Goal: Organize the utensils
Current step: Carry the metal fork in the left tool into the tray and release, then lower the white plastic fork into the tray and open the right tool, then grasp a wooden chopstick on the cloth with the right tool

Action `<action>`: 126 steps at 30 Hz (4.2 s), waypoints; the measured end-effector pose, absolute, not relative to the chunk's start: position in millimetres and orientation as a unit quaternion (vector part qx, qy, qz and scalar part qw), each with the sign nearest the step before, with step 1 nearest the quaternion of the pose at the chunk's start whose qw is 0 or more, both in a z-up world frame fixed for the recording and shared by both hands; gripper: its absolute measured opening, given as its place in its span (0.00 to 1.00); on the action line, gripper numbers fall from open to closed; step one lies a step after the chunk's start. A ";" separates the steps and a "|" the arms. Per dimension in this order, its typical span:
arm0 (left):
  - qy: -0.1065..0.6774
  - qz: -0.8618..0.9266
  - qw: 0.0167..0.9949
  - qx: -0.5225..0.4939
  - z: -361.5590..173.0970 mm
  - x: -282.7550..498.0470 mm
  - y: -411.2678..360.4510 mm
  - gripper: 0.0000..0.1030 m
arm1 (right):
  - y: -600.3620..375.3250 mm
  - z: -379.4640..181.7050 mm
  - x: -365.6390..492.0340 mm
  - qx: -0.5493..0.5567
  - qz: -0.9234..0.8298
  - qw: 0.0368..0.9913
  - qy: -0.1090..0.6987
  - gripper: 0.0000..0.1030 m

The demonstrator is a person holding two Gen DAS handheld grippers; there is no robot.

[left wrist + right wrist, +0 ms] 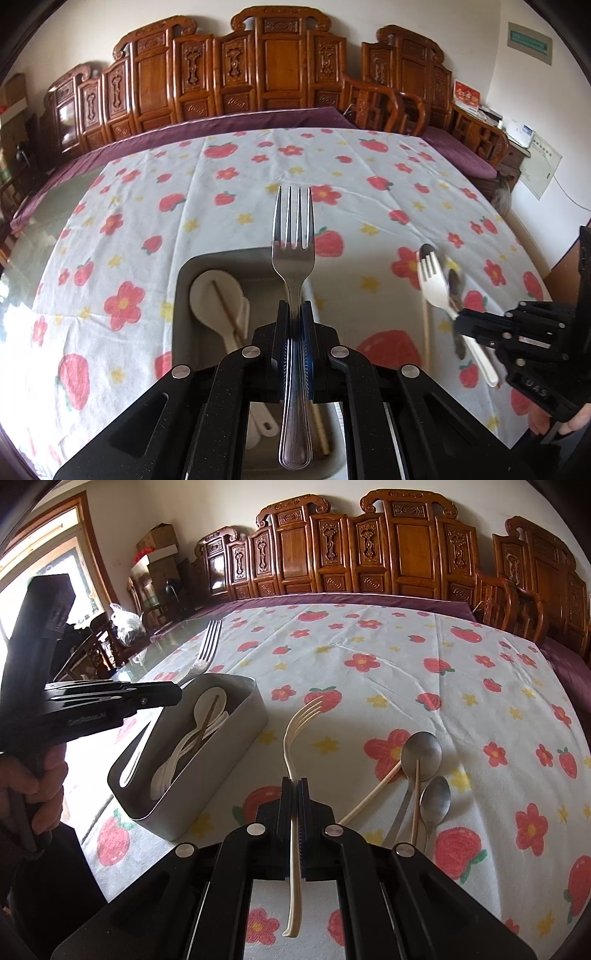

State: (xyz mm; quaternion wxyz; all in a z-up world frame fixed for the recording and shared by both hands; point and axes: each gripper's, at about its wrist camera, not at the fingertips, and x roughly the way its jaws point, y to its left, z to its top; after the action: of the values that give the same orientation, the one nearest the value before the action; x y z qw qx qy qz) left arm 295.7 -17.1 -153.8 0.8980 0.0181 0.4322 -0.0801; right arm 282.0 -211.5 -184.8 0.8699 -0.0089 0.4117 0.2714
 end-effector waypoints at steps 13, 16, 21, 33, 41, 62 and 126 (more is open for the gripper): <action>0.484 -0.077 0.871 0.025 -205.2 305.1 -4.2 0.06 | -199.8 -195.0 284.6 -0.017 0.267 0.864 0.426 0.04; 0.493 -0.078 0.866 0.027 -212.0 307.0 -3.6 0.06 | -198.1 -197.6 285.6 -0.020 0.265 0.863 0.430 0.04; 0.499 -0.079 0.863 0.031 -218.1 307.6 -4.8 0.06 | -196.7 -199.3 284.3 -0.025 0.265 0.862 0.431 0.04; 0.484 -0.083 0.871 0.029 -210.0 304.5 -3.6 0.06 | -195.2 -194.8 281.0 -0.024 0.262 0.865 0.427 0.04; 0.446 -0.084 0.891 0.013 -177.9 296.1 15.9 0.06 | -174.3 -176.6 272.5 -0.020 0.277 0.866 0.416 0.04; 0.388 -0.055 0.920 -0.016 -131.7 284.2 86.8 0.24 | -77.2 -173.2 289.5 0.006 0.292 0.851 0.437 0.04; 0.418 -0.162 0.892 0.069 -158.5 272.3 -73.6 0.35 | -258.9 -246.8 285.0 -0.090 0.131 0.864 0.479 0.09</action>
State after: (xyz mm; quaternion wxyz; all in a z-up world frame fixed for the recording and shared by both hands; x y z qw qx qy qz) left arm 272.3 -73.6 -158.5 0.8916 0.0685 0.4175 -0.1615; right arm 285.0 -258.9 -246.8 0.8635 -0.0903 0.4785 0.1311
